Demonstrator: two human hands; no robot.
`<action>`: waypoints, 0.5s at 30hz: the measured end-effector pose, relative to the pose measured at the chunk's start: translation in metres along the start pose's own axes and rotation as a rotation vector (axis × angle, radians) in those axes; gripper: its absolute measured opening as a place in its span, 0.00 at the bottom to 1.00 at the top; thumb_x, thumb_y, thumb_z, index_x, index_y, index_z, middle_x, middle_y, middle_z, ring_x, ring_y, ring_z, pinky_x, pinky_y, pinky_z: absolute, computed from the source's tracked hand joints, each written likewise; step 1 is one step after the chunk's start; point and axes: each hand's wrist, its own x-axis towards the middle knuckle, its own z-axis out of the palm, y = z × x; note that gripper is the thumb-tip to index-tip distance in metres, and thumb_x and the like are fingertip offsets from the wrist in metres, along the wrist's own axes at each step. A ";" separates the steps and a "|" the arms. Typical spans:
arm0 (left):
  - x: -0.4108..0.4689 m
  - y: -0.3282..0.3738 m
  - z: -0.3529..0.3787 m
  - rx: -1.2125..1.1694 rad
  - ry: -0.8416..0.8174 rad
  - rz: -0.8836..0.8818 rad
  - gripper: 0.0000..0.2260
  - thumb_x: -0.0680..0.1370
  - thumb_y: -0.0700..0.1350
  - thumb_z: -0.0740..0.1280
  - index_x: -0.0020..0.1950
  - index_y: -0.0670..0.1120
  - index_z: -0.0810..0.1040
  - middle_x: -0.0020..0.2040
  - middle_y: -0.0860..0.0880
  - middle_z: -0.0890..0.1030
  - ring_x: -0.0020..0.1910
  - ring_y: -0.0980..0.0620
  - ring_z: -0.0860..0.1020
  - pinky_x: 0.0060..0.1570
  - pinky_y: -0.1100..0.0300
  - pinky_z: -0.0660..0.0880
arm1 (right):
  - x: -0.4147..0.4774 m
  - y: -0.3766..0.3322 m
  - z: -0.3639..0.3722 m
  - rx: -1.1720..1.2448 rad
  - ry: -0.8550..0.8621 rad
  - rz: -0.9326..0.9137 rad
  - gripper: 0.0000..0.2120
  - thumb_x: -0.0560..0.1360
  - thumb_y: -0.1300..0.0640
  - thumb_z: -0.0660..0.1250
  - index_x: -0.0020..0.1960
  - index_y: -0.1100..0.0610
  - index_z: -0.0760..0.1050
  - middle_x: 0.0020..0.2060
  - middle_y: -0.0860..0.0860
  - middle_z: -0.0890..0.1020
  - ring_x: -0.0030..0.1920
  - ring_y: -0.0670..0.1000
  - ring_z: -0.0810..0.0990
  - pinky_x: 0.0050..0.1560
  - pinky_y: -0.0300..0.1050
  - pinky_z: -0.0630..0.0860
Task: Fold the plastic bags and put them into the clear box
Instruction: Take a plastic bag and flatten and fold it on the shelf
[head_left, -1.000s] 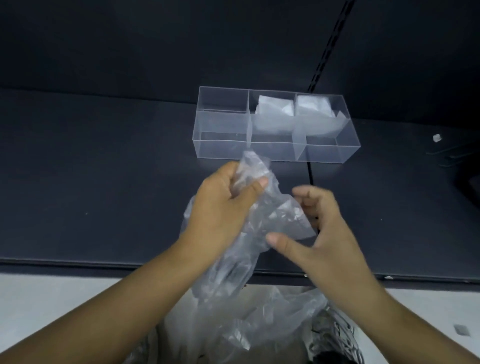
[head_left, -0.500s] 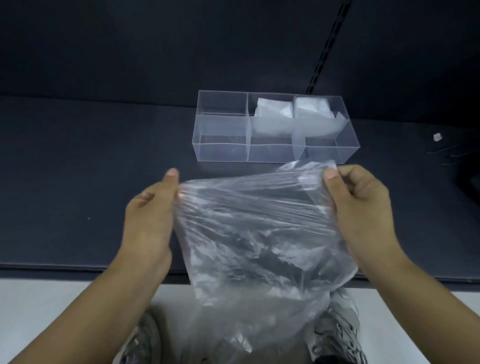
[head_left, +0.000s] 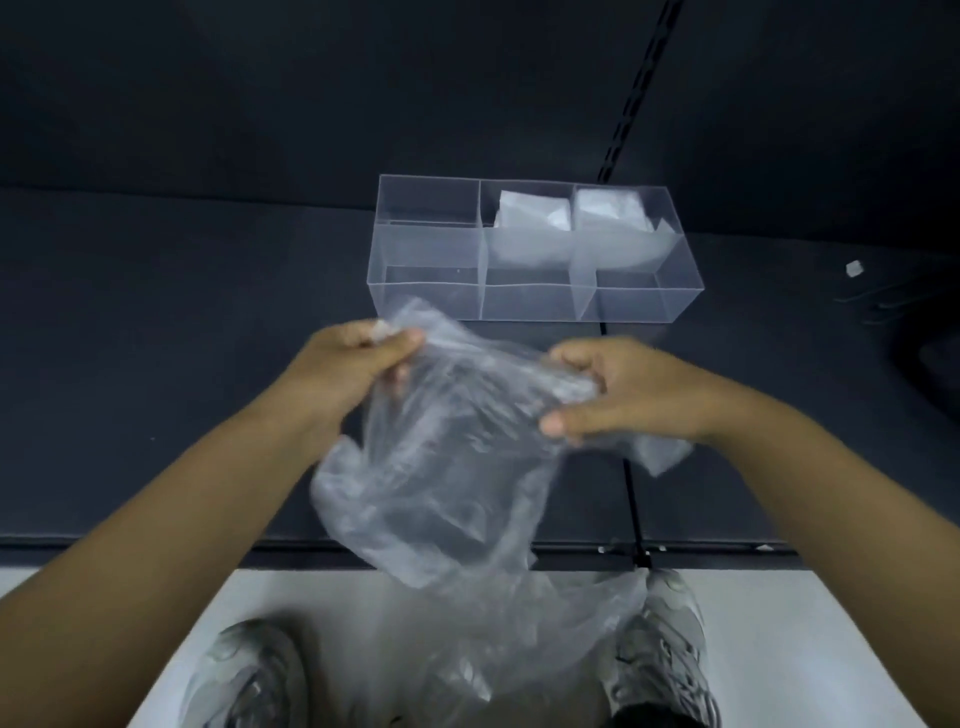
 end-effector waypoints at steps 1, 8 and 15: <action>0.005 -0.007 -0.009 -0.001 0.065 -0.022 0.16 0.74 0.51 0.71 0.48 0.37 0.81 0.39 0.44 0.82 0.41 0.48 0.80 0.52 0.53 0.76 | -0.006 0.010 -0.005 -0.033 -0.042 0.028 0.16 0.69 0.49 0.76 0.49 0.58 0.78 0.35 0.53 0.84 0.36 0.47 0.82 0.41 0.37 0.76; 0.020 -0.041 -0.045 -0.064 0.247 -0.174 0.10 0.75 0.49 0.71 0.41 0.43 0.79 0.25 0.54 0.78 0.23 0.58 0.76 0.33 0.63 0.72 | -0.027 0.064 -0.035 0.387 0.317 0.140 0.06 0.67 0.51 0.72 0.38 0.53 0.81 0.25 0.49 0.75 0.29 0.46 0.70 0.31 0.31 0.69; 0.011 -0.042 -0.049 -0.207 0.302 -0.191 0.15 0.78 0.59 0.64 0.45 0.48 0.79 0.40 0.50 0.85 0.38 0.53 0.84 0.34 0.62 0.76 | -0.021 0.046 0.009 0.374 0.298 0.241 0.17 0.74 0.42 0.64 0.52 0.54 0.80 0.45 0.50 0.83 0.45 0.48 0.81 0.49 0.43 0.80</action>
